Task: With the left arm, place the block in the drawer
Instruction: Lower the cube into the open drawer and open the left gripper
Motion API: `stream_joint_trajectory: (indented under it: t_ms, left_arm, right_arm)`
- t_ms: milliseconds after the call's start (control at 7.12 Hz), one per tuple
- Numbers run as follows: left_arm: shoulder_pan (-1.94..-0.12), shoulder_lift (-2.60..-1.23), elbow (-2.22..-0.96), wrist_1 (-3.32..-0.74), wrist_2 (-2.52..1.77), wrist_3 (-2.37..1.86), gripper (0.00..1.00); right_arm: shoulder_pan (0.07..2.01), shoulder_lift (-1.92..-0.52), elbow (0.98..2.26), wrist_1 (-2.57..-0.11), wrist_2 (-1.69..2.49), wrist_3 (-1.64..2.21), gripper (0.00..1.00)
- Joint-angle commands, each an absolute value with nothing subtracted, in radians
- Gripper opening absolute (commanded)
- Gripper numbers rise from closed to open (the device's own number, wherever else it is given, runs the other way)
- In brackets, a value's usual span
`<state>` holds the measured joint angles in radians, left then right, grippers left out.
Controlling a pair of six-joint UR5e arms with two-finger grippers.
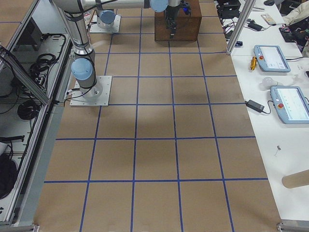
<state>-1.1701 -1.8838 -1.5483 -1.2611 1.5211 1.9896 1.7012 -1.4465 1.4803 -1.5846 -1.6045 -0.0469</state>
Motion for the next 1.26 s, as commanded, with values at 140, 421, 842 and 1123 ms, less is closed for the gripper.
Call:
stream_joint_trajectory:
  t_ms: [140,421,842,1123]
  left_arm:
    - [-1.178,-1.936,-1.569,-1.238,1.519,1.977,0.00]
    - [-1.180,-1.913,-1.569,-1.236,1.516,1.961,1.00]
    - [-1.192,-1.717,-1.546,-1.455,1.503,1.858,1.00]
    - [-1.193,-1.573,-1.557,-1.564,1.516,1.702,1.00]
  right_arm:
    - [1.701,-1.447,1.480,-1.585,-1.605,-0.046,1.00]
    - [1.701,-1.447,1.480,-1.585,-1.605,-0.046,1.00]
    - [1.701,-1.447,1.480,-1.585,-1.605,-0.046,1.00]
    - [1.701,-1.447,1.480,-1.585,-1.605,-0.048,1.00]
